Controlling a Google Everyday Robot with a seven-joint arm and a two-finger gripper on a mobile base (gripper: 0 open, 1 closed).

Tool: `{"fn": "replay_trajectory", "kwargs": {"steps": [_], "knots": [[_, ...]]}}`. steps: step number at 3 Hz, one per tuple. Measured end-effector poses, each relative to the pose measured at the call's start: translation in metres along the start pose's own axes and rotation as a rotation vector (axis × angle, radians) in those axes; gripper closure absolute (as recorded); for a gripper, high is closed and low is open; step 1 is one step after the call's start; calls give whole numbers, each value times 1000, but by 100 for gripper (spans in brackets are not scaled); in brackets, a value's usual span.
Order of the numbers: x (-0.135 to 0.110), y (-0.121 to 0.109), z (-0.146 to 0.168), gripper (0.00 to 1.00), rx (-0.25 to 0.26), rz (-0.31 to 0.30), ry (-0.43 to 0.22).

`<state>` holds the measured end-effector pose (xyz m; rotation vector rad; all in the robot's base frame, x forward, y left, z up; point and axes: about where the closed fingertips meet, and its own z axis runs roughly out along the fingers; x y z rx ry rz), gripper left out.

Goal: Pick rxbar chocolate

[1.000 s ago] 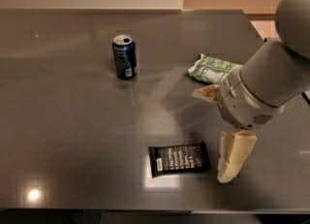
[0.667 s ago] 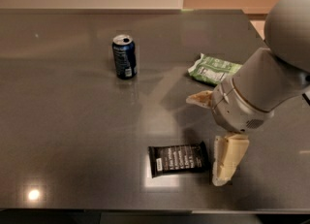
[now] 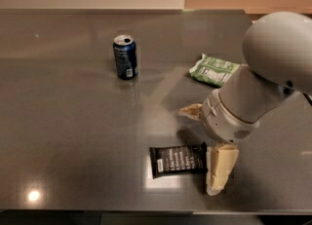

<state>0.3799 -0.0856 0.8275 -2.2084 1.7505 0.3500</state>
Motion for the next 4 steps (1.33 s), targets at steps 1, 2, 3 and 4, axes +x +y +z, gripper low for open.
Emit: {"fn": "replay_trajectory", "kwargs": {"steps": [1,2,3,4], "knots": [[1,1,10,17,-22,2,21],[-1,0,13,42,-39,11,29],[-3,0,8,65,-40,11,28],[-4,-1,4,87,-40,12,28]]}}
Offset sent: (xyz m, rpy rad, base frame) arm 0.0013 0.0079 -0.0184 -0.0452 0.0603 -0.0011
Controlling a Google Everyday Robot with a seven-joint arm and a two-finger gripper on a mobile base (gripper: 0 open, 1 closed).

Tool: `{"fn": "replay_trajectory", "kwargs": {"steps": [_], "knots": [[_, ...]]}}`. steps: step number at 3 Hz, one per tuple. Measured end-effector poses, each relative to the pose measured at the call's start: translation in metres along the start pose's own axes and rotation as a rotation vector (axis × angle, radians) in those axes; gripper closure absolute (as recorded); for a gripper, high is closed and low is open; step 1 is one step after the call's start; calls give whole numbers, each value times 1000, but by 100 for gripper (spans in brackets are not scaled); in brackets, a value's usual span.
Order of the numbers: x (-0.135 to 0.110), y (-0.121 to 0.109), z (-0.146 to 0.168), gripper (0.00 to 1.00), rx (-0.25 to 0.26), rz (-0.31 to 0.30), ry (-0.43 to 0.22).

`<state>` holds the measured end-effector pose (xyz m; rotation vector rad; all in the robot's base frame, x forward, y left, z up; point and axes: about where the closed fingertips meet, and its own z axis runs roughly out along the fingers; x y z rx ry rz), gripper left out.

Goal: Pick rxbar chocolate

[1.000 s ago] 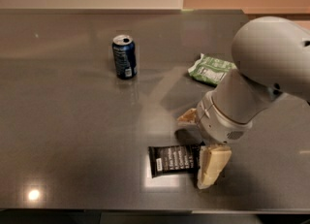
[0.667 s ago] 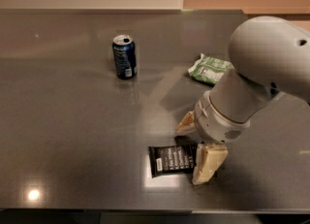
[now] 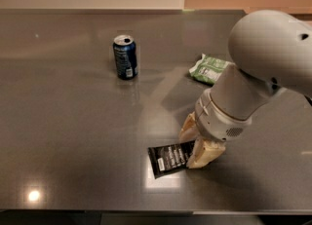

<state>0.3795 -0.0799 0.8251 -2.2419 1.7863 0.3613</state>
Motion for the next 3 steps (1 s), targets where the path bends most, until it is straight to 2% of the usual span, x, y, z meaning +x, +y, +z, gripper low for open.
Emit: {"fn": "replay_trajectory", "kwargs": {"steps": [1,3], "knots": [[-4,-5,-21,100,18,32,-21],[-26,-19,-90,100,53,91,-64]]}}
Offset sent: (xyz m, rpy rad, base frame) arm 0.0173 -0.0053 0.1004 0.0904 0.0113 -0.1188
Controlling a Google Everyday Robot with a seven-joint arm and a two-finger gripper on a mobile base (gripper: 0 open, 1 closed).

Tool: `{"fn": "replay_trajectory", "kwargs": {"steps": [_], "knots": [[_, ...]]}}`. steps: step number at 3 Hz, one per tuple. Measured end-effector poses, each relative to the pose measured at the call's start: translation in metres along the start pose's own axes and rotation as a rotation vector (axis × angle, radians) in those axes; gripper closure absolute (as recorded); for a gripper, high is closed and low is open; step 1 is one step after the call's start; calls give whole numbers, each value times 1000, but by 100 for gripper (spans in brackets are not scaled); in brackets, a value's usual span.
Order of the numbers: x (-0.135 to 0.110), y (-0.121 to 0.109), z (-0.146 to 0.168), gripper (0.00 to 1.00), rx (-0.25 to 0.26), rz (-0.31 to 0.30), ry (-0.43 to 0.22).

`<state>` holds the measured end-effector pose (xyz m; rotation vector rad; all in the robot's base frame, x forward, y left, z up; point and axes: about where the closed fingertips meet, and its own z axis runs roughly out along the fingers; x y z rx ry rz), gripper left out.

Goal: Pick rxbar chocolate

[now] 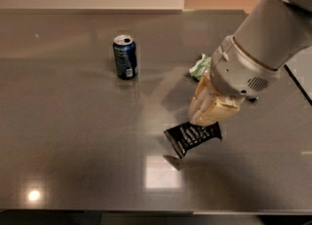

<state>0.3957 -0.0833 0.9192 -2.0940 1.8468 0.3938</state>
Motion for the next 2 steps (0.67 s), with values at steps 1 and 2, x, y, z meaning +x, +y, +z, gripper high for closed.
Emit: {"fn": "replay_trajectory", "kwargs": {"steps": [1,2], "knots": [[-20,-16,-44,100,49,9,-27],[-21,-16,-44,100,50,9,-27]]}}
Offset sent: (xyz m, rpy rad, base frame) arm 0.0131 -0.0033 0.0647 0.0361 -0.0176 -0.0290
